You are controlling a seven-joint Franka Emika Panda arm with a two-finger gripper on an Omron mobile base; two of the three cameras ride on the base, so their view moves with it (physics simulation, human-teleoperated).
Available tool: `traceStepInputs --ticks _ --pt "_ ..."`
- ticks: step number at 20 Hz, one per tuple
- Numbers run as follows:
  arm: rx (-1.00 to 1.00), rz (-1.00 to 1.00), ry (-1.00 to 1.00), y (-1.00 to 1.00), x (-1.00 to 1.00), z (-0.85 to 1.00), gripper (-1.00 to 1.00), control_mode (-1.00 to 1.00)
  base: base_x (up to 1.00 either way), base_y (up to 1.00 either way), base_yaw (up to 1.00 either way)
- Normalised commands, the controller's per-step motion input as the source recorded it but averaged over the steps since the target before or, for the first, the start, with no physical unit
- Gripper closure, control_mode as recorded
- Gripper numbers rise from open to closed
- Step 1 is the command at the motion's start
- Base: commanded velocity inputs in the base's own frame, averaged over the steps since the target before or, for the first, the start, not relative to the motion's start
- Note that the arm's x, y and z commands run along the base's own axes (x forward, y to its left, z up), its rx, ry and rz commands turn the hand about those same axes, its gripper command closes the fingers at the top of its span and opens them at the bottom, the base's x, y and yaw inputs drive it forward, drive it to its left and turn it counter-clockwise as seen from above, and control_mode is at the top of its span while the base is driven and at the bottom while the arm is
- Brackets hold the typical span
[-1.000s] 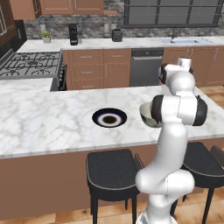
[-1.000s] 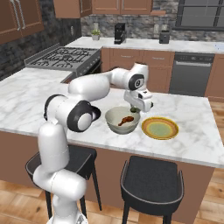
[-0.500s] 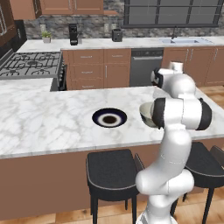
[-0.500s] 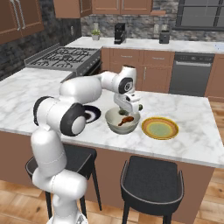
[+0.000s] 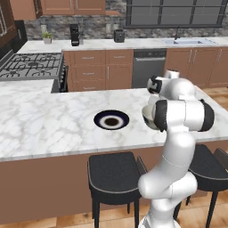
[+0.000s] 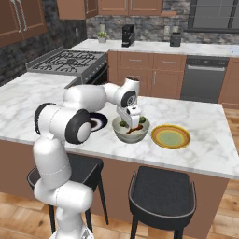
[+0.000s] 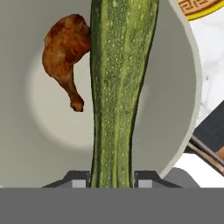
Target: Pick the chicken drumstick and squash from their plates and place them in the bowl. Then put the bowl in the fridge.
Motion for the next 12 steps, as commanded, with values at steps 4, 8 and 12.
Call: traceStepInputs --ticks 4,8,12 --pt "0.0 -0.04 0.0 0.11 0.3 -0.21 1.0 -1.0 0.0 0.0 0.0" --pt "0.0 -0.04 0.0 0.0 0.21 -0.19 1.0 -1.0 0.0 0.0 0.0" --pt "0.0 -0.04 0.0 0.0 0.12 -0.2 1.0 -1.0 0.0 0.0 0.0"
